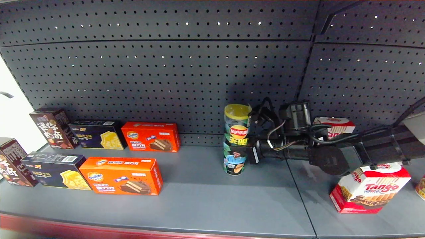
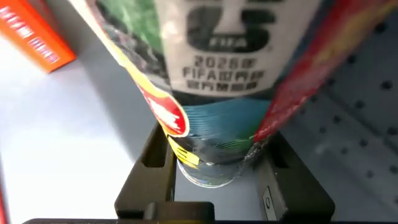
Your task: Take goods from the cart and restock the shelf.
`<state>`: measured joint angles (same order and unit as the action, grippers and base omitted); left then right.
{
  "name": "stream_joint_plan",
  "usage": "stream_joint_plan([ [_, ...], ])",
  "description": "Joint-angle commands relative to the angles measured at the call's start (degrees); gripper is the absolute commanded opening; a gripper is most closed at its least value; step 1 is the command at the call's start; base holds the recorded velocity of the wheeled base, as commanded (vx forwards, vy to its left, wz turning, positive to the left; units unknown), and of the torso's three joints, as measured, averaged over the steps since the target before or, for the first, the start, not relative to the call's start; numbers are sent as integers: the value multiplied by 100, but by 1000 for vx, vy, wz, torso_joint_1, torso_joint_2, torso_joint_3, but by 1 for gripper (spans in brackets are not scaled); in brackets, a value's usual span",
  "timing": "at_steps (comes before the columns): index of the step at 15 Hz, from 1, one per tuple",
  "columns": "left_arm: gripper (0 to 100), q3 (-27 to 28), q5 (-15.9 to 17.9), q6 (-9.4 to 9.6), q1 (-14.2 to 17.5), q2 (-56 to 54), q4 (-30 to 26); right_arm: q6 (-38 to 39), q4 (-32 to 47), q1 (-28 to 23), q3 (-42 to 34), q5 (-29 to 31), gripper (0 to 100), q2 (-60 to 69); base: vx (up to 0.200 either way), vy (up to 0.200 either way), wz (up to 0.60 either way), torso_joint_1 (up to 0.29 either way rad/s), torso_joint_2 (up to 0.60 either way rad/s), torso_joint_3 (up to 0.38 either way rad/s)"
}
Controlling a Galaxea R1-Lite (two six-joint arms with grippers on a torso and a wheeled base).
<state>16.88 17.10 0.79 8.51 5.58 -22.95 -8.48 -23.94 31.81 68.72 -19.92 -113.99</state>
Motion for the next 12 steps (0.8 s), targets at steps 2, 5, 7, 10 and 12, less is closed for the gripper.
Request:
stream_joint_plan([
  [2, 0, -1, 4, 9, 2, 4, 10, -13, -32, 115, -491, -3, 0, 659, 0, 0, 0, 0, 0, 0],
  [5, 0, 17, 4, 9, 2, 4, 37, -13, -23, 151, -1203, 6, 0, 1389, 0, 0, 0, 0, 0, 0],
  [7, 0, 17, 4, 9, 2, 4, 37, -22, 21, 133, -1695, 6, 0, 1925, 0, 0, 0, 0, 0, 0],
  [10, 0, -1, -14, 9, 2, 4, 37, -30, -146, 124, -1994, 340, 0, 2276, 0, 0, 0, 0, 0, 0],
  [12, 0, -10, -32, 17, 2, 4, 37, 22, -278, 151, -2029, 340, 0, 2382, 0, 0, 0, 0, 0, 0],
])
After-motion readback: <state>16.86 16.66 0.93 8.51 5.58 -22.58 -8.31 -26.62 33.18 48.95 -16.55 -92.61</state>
